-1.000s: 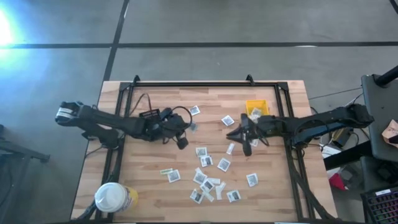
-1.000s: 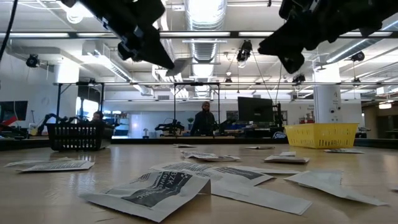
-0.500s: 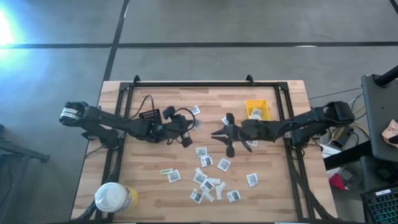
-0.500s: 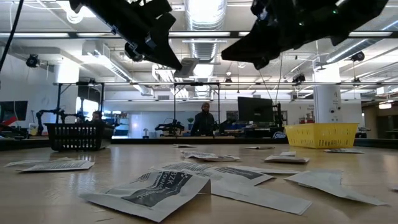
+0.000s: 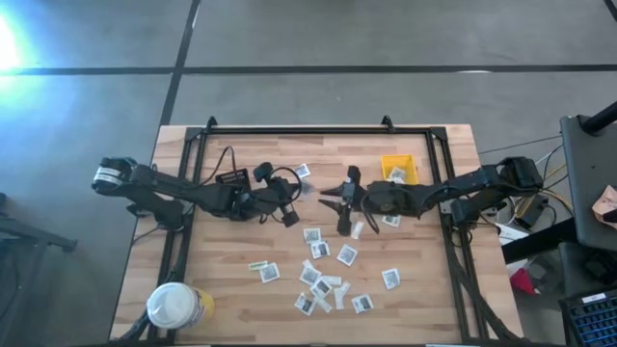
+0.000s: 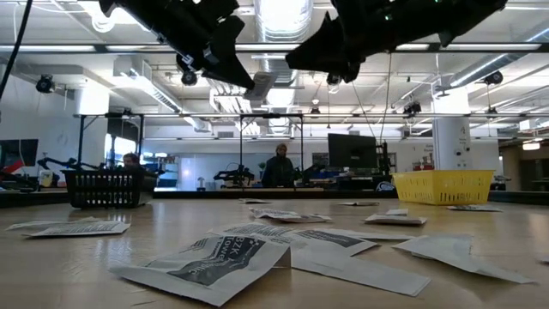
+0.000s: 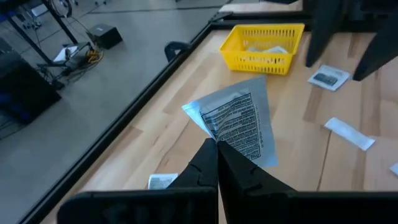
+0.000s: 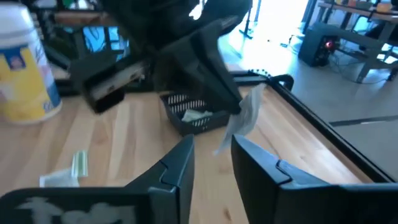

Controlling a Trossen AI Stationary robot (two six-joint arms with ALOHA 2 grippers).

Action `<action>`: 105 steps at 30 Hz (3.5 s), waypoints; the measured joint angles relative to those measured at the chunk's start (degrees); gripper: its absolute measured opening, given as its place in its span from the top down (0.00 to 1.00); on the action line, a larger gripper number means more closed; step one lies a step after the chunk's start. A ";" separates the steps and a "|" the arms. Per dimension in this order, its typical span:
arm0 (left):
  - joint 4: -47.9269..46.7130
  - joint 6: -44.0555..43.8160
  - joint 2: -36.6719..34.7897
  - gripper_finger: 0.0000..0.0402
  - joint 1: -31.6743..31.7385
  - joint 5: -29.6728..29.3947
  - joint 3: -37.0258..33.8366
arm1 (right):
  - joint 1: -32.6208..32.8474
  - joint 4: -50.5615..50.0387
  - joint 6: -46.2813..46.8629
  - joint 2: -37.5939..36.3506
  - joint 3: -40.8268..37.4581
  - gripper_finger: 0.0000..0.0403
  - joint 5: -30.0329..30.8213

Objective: Pick & Place First Aid Supplies
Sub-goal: Put the black pad into the yellow bin

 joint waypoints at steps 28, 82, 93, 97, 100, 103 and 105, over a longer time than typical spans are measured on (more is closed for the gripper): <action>16.16 7.04 0.03 1.00 0.00 0.69 0.00 | -2.52 5.41 6.53 0.16 1.28 0.72 2.89; -10.40 -0.78 -0.08 0.76 0.96 9.54 0.00 | -3.48 -13.21 5.99 -1.95 1.37 0.97 -0.56; -23.23 -5.13 -0.10 0.77 0.94 10.39 0.09 | -3.52 -48.90 3.86 -5.96 13.05 0.74 5.76; -26.36 -6.45 -0.12 0.78 0.93 13.31 0.09 | -3.48 -55.36 -0.13 -5.32 17.26 0.69 5.70; -27.72 -7.00 -0.14 0.78 0.92 16.32 0.08 | -3.46 -57.62 -3.91 -4.05 18.68 0.66 5.33; -28.91 -7.06 -0.14 0.79 0.92 19.10 0.07 | -3.46 -58.55 -7.48 -2.67 19.11 0.64 5.25; -29.84 -7.04 -0.14 0.80 0.81 20.48 0.07 | -3.46 -58.42 -9.77 -1.99 18.86 0.63 5.18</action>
